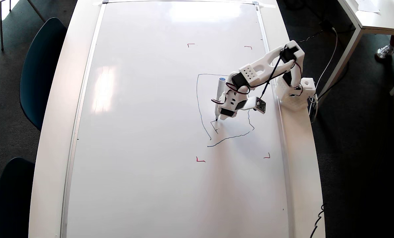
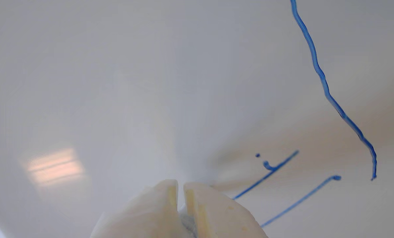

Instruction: Draw on a whiteboard a robot head using a pen attached to the gripper

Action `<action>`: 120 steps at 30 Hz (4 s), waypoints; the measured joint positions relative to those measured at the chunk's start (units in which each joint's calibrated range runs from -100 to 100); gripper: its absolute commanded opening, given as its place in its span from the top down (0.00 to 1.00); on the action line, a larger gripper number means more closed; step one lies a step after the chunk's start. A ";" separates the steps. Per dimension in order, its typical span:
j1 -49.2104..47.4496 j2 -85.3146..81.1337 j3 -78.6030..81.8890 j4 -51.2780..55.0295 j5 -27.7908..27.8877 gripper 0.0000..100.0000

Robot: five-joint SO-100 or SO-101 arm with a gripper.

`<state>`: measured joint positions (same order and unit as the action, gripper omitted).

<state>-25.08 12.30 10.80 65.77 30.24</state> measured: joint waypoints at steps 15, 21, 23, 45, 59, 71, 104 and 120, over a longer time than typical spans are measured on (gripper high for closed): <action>-1.40 -8.59 11.89 0.17 0.32 0.99; -3.90 -8.85 11.98 -0.09 0.21 0.99; -4.57 -8.85 11.98 -0.26 -0.16 0.99; -5.89 1.10 -1.09 -2.48 -1.37 0.99; -5.75 2.36 -4.08 -2.65 -1.74 0.99; 2.65 -12.81 -0.82 8.64 -0.42 0.99; 9.87 -6.32 8.26 -3.00 0.47 0.99; 12.97 -5.56 8.26 -3.68 2.32 0.99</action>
<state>-12.12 6.74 19.06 62.09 32.56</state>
